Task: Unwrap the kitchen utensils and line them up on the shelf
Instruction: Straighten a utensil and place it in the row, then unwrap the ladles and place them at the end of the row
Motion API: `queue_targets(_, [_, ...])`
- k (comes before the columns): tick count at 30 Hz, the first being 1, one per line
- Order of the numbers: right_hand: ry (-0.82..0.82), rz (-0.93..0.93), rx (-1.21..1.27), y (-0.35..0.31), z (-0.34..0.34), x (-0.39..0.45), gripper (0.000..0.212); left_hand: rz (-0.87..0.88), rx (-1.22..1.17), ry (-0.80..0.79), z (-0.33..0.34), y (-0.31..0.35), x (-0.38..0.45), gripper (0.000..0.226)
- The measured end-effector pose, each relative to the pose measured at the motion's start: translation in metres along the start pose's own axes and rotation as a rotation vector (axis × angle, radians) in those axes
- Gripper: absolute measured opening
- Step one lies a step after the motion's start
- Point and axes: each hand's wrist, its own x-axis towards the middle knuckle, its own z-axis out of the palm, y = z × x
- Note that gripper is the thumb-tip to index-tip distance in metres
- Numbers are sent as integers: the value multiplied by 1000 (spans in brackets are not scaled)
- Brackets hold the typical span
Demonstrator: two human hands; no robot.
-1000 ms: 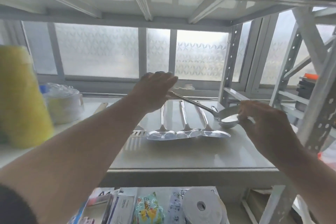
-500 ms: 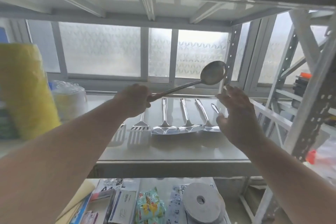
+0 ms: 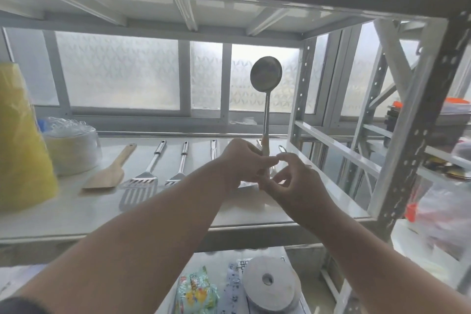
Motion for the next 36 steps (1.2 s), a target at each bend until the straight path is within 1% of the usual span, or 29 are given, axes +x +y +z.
queue_targets(5, [94,48,-49,22,-12,-1,55,83,-21,-1,41,7,5,47])
queue_targets(7, [112,50,-104,34,-16,4,48,106,-84,12,56,9,13,46])
queue_targets(9, [126,46,-183,44,-20,10,42,99,-121,14,70,12,22,41])
queue_targets(12, [134,48,-306,58,-26,23,28,87,-91,-2,84,17,36,35])
queue_targets(13, [137,46,-332,62,-28,28,27,85,-79,-6,88,19,41,33])
queue_targets(16, [148,73,-295,77,-29,45,36,76,-103,26,97,21,59,19])
queue_targets(18, [167,101,-260,88,-26,56,43,61,-124,56,102,23,70,19])
queue_targets(19, [179,114,-251,95,-24,61,44,50,-124,66,105,23,78,20])
queue_targets(21, [202,126,-227,105,-20,67,40,47,-125,62,109,23,88,16])
queue_targets(25, [299,100,-162,116,-15,69,32,59,-157,9,112,20,98,16])
queue_targets(28, [320,93,-151,121,-12,71,32,96,-155,-34,110,15,100,14])
queue_targets(31, [319,91,-166,123,-8,72,36,101,-159,-47,112,5,107,17])
queue_targets(34, [310,95,-197,121,-6,71,45,133,-132,-27,116,2,109,12])
queue_targets(36, [307,105,-210,120,-6,71,46,159,-111,-5,118,4,107,15])
